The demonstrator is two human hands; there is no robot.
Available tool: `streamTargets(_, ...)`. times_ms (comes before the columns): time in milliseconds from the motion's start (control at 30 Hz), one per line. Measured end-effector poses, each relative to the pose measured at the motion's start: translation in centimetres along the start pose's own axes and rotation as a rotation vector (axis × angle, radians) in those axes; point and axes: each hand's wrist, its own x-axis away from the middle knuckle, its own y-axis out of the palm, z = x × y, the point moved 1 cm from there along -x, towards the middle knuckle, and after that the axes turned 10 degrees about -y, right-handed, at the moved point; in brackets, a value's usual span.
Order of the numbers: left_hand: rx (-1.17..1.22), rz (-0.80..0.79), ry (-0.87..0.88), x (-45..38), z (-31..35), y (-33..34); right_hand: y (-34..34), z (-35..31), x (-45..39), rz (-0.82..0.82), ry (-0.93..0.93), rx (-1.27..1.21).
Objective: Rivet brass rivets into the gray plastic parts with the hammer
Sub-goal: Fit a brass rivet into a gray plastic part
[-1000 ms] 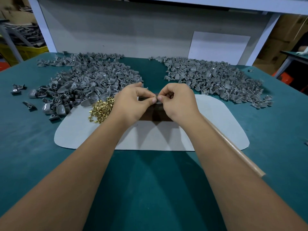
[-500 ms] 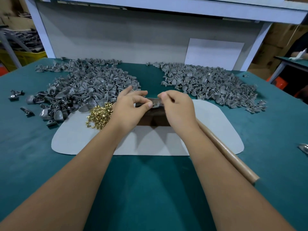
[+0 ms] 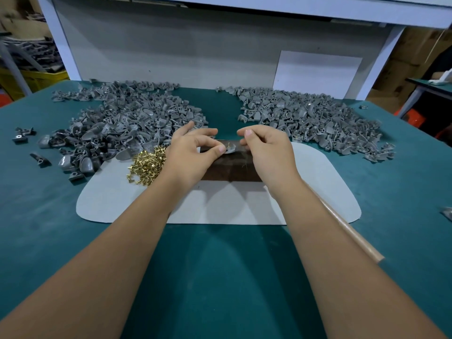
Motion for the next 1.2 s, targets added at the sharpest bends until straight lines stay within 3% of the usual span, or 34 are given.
streamTargets(133, 0.023, 0.026, -0.007, 0.0, 0.0, 0.2, -0.6, 0.0, -0.6, 0.102, 0.022, -0.048)
streamTargets(233, 0.045, 0.033, -0.011, 0.0, 0.0, 0.4, -1.8, 0.3, -0.9, 0.170, 0.019, 0.050)
streamTargets(333, 0.053, 0.065, 0.003, 0.1, 0.0, 0.6, -2.2, 0.7, -0.7, 0.081, 0.002, 0.126)
streamTargets(433, 0.082, 0.107, 0.023, 0.0, 0.0, 0.6, -2.5, 0.3, -0.5, -0.060, -0.039, 0.022)
streamTargets(567, 0.086, 0.186, 0.035, -0.1, 0.1, 0.3, -5.1, -1.1, -1.1, 0.133, -0.034, -0.116)
streamTargets(633, 0.059, 0.200, 0.055, -0.1, 0.2, 0.3, -7.1, -1.0, -1.2, 0.183, 0.052, 0.033)
streamTargets(733, 0.025, 0.162, 0.083, 0.0, 0.4, 0.9, -9.1, 0.3, 0.1, -0.019, 0.256, 0.392)
streamTargets(800, -0.020, 0.161, 0.082, 0.1, 0.4, 1.3, -9.0, 0.9, 1.5, -0.110, 0.302, 0.500)
streamTargets(1033, -0.036, 0.137, 0.146, -0.1, 0.4, 1.3, -3.3, -0.6, 0.0, -0.190, -0.143, 0.395)
streamTargets(1200, -0.061, 0.120, 0.164, -0.4, 0.4, 1.1, -0.8, 0.0, -1.3, -0.261, -0.179, 0.348)
